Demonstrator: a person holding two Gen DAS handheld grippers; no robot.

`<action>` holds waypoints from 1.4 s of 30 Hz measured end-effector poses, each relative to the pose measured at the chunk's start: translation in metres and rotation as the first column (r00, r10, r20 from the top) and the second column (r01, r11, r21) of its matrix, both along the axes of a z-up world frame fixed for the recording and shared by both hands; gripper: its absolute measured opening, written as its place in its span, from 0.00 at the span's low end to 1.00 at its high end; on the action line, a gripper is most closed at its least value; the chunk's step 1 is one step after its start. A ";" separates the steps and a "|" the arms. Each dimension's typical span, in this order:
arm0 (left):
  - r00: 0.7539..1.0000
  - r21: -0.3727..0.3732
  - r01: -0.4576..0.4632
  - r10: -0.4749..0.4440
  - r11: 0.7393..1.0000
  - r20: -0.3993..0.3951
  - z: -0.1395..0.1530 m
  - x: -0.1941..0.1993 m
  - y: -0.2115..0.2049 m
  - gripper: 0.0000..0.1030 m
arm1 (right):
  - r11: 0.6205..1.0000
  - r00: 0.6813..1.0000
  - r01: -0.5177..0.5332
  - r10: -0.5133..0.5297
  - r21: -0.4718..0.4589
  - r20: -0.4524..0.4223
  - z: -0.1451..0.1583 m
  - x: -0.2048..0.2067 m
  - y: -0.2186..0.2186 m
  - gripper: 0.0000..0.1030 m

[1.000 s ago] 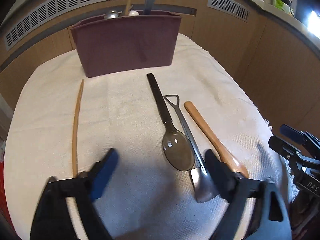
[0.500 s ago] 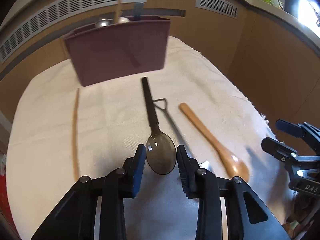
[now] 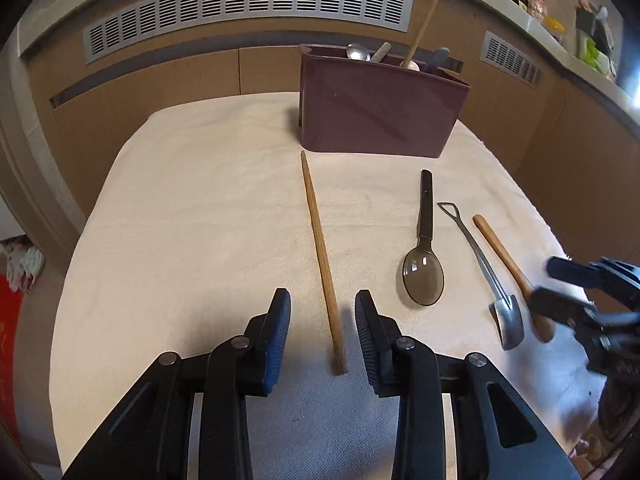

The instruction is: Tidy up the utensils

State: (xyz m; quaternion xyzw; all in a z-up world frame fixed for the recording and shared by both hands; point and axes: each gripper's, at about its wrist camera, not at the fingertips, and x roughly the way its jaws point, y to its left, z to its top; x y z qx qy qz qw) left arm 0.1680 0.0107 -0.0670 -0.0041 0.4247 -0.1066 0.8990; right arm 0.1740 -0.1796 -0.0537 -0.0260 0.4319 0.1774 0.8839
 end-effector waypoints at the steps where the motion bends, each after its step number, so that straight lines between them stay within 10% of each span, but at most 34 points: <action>1: 1.000 -0.008 0.007 -0.007 1.000 -0.002 0.000 -0.002 0.000 0.36 | 1.000 1.000 -0.003 0.003 0.003 -0.013 -0.002 0.006 0.004 0.26; 11: 0.983 -0.033 0.183 -0.182 0.983 0.027 0.000 -0.010 -0.037 0.51 | 0.995 0.997 0.069 -0.071 -0.066 -0.026 -0.011 0.016 -0.001 0.26; 20: 0.965 0.119 0.260 -0.261 0.958 -0.007 -0.016 0.021 -0.090 0.45 | 0.978 0.977 0.207 -0.205 -0.020 0.061 0.012 -0.021 -0.069 0.37; 31: 0.973 0.105 0.181 -0.194 0.978 0.126 0.029 0.001 -0.066 0.32 | 0.979 0.975 0.203 -0.202 -0.001 0.098 0.019 -0.037 -0.069 0.47; 42: 0.958 0.039 0.058 -0.067 0.998 0.279 0.093 -0.025 -0.008 0.32 | 1.000 1.000 -0.020 0.020 -0.017 -0.008 -0.008 -0.046 0.003 0.47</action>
